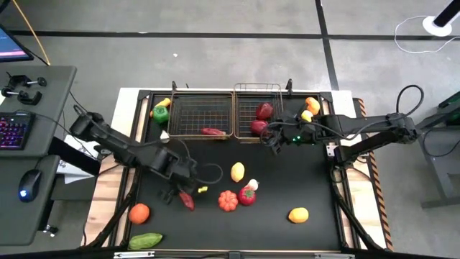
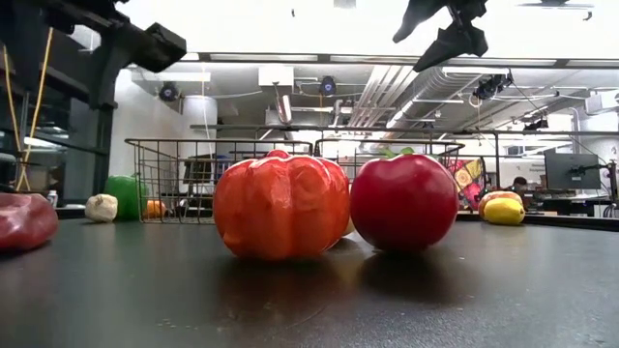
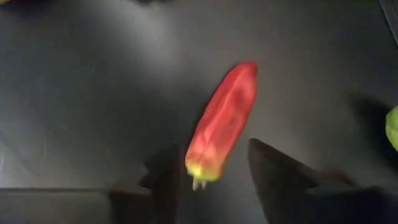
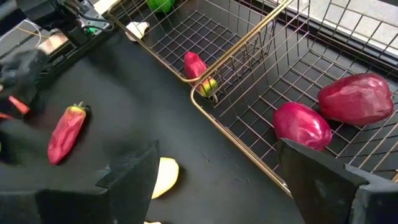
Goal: Sort produce into baskets
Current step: Put the bottom red chili pepper into the left wire basket
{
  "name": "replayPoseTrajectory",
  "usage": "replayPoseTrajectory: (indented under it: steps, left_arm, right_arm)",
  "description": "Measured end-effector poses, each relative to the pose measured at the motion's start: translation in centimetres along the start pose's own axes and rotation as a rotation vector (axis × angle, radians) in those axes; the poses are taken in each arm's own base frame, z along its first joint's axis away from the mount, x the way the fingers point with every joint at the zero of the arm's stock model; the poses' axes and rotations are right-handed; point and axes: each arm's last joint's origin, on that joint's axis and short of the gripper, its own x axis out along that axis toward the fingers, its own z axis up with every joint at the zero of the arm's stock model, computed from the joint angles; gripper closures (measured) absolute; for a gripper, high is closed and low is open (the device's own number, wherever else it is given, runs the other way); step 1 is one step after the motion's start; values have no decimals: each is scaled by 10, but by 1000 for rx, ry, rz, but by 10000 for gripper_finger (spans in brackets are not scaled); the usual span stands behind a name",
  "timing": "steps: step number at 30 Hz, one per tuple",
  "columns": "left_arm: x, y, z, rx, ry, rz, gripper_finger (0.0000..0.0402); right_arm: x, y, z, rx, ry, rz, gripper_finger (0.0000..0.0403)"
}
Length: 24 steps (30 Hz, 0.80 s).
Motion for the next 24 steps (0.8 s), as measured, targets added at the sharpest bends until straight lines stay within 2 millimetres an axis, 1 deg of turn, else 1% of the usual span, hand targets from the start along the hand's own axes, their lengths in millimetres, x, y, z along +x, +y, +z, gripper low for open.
replayPoseTrajectory:
  steps: [2,5,8,10,13,16,21,24]
  left_arm:
    - [8,-3,8,33,15,-5,182]
    - [25,-7,11,53,85,-13,136]
    - [40,-11,12,57,162,-26,102]
    - [48,-15,12,78,201,-34,87]
    - [59,-20,15,106,227,-40,75]
    - [71,-22,17,120,263,-29,74]
    - [91,-20,17,133,331,18,73]
    - [101,-16,19,109,338,36,73]
  right_arm:
    - [0,0,0,0,-1,-2,89]
    - [0,0,0,1,-3,-4,89]
    - [0,0,0,10,-3,-4,89]
    - [0,0,0,10,-3,-4,89]
    - [0,0,0,8,-3,-4,89]
    - [0,0,0,-4,-3,-4,89]
    - [0,0,0,-13,-2,-4,89]
    - [0,0,0,-21,0,-6,89]
